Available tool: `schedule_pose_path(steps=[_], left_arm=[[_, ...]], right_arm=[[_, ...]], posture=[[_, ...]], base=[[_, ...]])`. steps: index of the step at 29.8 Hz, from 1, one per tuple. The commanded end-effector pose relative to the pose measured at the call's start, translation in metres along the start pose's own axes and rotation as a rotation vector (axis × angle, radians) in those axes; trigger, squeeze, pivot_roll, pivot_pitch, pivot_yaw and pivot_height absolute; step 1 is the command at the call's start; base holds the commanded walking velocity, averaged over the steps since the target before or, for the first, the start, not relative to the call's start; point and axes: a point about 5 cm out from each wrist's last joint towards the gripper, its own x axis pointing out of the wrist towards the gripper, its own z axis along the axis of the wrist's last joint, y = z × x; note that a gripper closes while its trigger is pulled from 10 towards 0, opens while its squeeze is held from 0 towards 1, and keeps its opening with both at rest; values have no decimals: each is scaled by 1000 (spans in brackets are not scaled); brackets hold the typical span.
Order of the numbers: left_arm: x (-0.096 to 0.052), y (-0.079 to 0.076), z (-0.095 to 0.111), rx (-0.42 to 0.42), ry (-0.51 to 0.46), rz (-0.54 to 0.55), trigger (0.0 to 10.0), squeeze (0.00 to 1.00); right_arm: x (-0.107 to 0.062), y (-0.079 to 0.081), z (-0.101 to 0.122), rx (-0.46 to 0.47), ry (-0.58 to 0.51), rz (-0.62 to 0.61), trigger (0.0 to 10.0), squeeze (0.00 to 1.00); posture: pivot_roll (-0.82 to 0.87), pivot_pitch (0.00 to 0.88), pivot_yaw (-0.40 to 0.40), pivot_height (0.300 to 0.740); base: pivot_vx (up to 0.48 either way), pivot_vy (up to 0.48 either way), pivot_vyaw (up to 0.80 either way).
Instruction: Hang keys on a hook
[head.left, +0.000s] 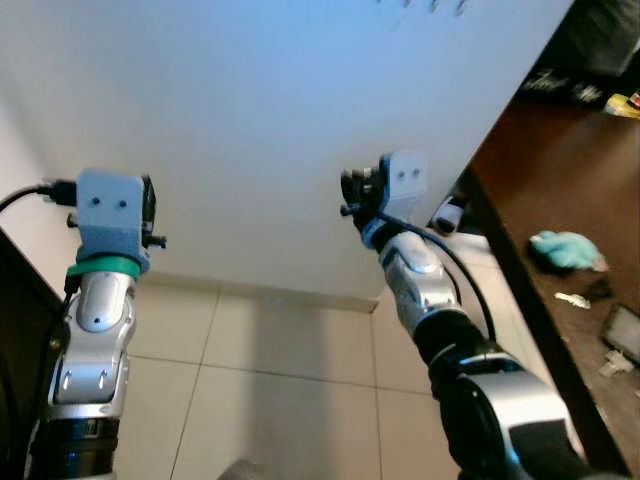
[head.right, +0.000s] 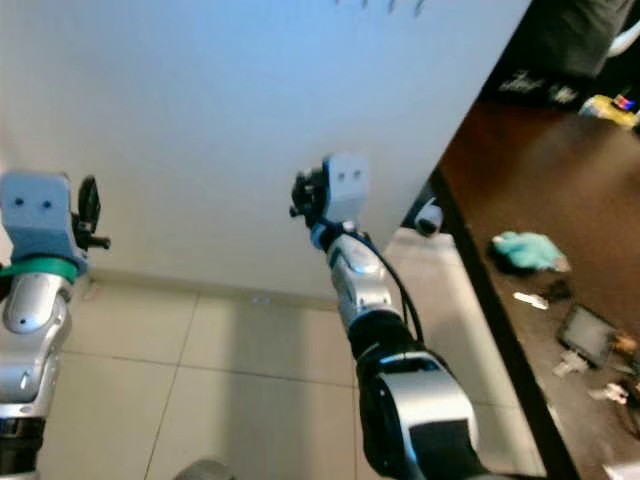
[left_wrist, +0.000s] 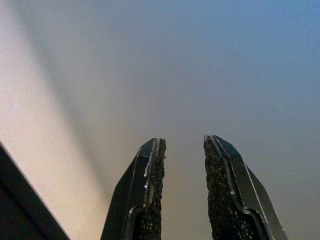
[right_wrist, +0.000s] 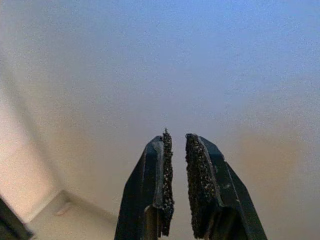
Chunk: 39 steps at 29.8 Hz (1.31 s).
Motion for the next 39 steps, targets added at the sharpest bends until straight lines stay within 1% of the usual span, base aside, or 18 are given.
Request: schedule_pose_path(steps=[1, 4, 10, 15, 32, 39], left_arm=[[-2, -19, 7, -27, -23, -106, 10000, 0], [-4, -29, 11, -35, -36, -176, 10000, 0], [-5, -35, 13, -28, -43, -213, 10000, 0], [-5, -32, 12, -29, -35, -209, 10000, 0], [-6, -33, 12, -31, -27, -214, 10000, 0], [-5, -31, 9, -43, -12, -194, 10000, 0]], right_arm=[[-6, -12, -6, 19, 22, -39, 10000, 0], [-6, -12, -5, 15, 19, -37, 10000, 0], [-6, -12, -4, 15, 16, -35, 10000, 0], [-6, -12, -5, 15, 20, -33, 10000, 0], [-6, -12, -5, 16, 18, -29, 10000, 0], [-4, -10, -3, 17, 11, -24, 10000, 0]], posture=[[380, 0, -34, 740], [378, 0, -33, 740], [376, 0, -33, 740], [377, 0, -32, 740], [377, 0, -34, 740], [377, 0, -35, 740]], base=[[0, 0, -800], [0, 0, -800], [0, 0, -800], [0, 0, -800], [0, 0, -800], [0, 0, -800]])
